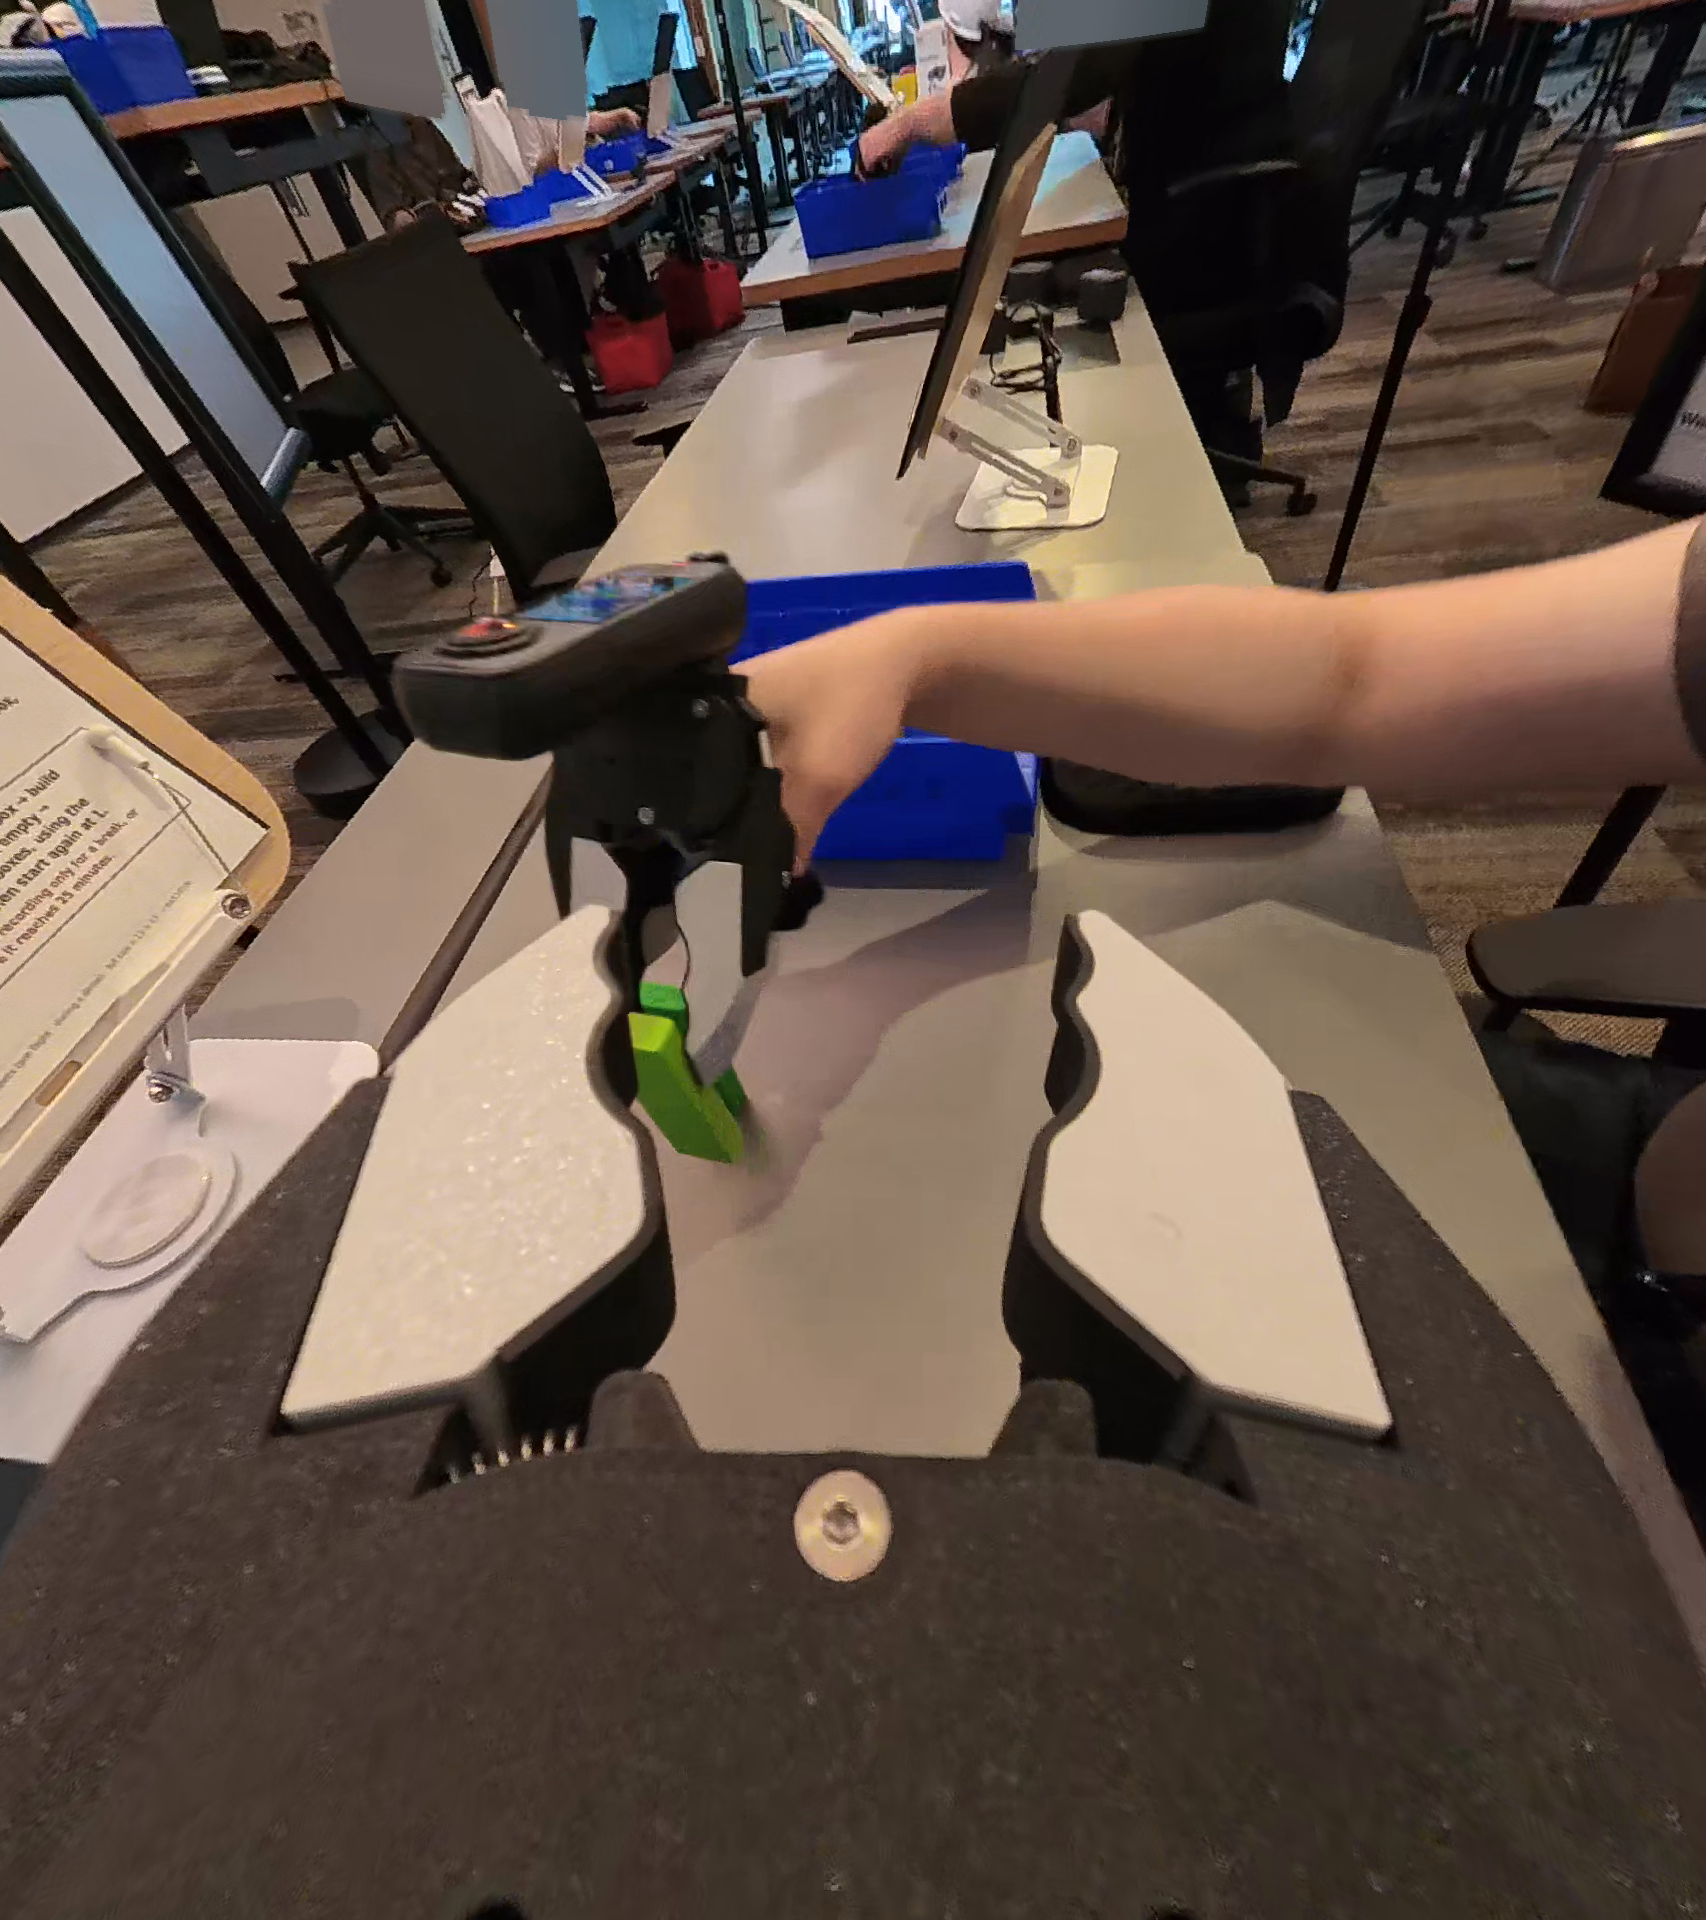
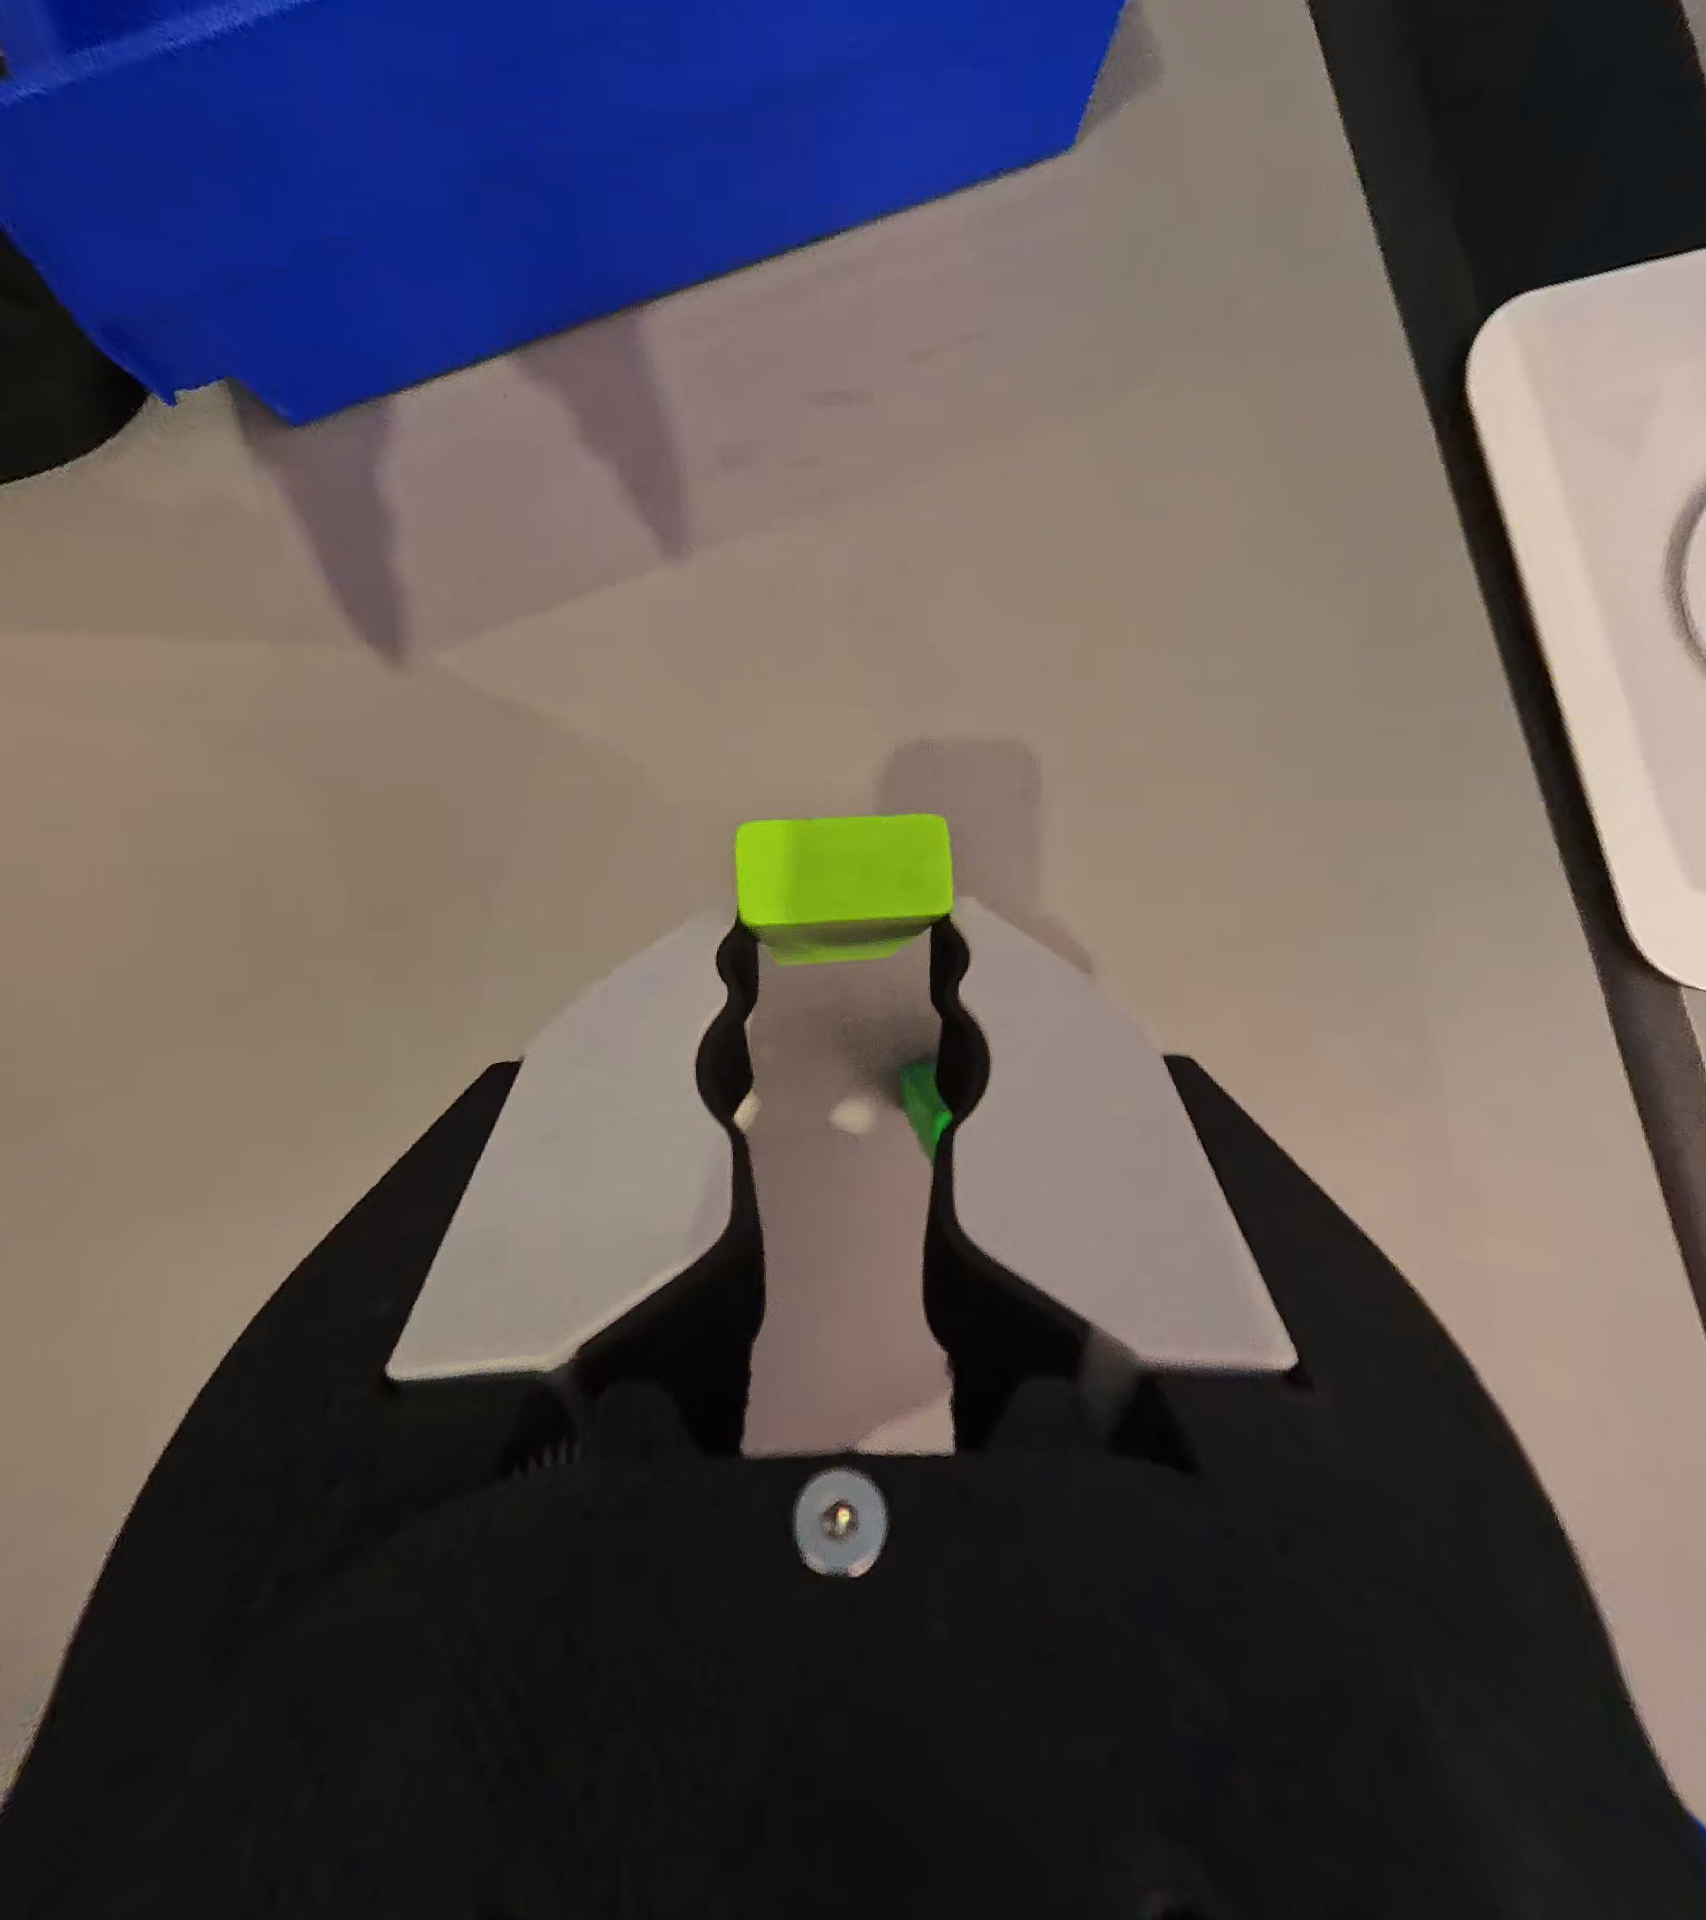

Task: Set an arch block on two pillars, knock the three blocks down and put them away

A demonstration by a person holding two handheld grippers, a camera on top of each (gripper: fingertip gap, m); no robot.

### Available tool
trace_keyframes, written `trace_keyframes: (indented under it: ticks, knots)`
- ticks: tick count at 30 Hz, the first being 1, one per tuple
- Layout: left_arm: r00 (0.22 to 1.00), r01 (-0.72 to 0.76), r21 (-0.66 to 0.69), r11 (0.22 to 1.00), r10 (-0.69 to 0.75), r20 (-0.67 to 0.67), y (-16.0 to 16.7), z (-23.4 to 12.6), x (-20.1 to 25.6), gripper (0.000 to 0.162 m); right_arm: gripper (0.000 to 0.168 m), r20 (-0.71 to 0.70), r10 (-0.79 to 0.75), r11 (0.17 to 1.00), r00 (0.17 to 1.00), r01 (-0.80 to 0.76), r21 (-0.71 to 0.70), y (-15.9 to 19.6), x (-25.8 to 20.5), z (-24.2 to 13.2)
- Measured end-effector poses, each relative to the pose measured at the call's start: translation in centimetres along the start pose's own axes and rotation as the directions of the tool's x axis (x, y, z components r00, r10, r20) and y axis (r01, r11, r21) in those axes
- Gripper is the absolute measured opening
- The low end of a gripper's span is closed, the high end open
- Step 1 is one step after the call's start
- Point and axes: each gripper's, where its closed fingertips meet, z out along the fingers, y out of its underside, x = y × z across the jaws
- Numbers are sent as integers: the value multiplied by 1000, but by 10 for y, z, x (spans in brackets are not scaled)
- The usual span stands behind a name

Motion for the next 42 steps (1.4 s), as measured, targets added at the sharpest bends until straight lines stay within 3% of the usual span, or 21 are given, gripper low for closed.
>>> trace_keyframes:
  ticks: [4,10,12,18,21,23,25,28,30,36,40,42]
  knots:
    - [1000,-4,-15,1000,4,-15,5,0,3,78,33,18,24,998,1000,-23,-59,5,10,7]
    - [998,-6,-32,999,8,61,7,4,-10,73,33,-19,-20,1000,1000,20,3,-8,-13,12]
    - [987,-24,-115,993,42,157,25,12,-27,78,33,-16,-64,997,998,65,38,-13,-21,5]
    - [992,12,-377,926,38,123,89,51,-33,86,33,23,-113,981,993,108,160,-36,-47,-31]
    - [993,-1,-402,915,47,106,102,70,-33,86,33,61,-127,965,990,109,238,-48,-59,-51]
    - [997,17,-364,931,11,77,102,81,-29,74,33,76,-140,954,987,114,276,-54,-65,-61]
    - [1000,16,-311,950,-9,22,97,87,-22,38,34,83,-140,951,987,111,289,-55,-68,-66]
    - [999,27,-272,962,-35,-24,92,92,-15,36,35,83,-164,953,983,136,271,-49,-69,-72]
    - [999,31,-263,964,-41,-35,91,93,-13,36,44,60,-188,951,980,167,261,-48,-67,-80]
    - [998,30,-277,960,-46,-49,92,95,-10,36,44,51,-214,964,976,202,173,-51,-66,-92]
    - [1000,3,-302,953,-10,-21,96,93,-14,37,33,83,-259,965,962,254,71,-49,-72,-88]
    - [999,22,-276,961,-11,43,88,84,-26,70,32,94,-260,966,961,256,44,-52,-69,-87]
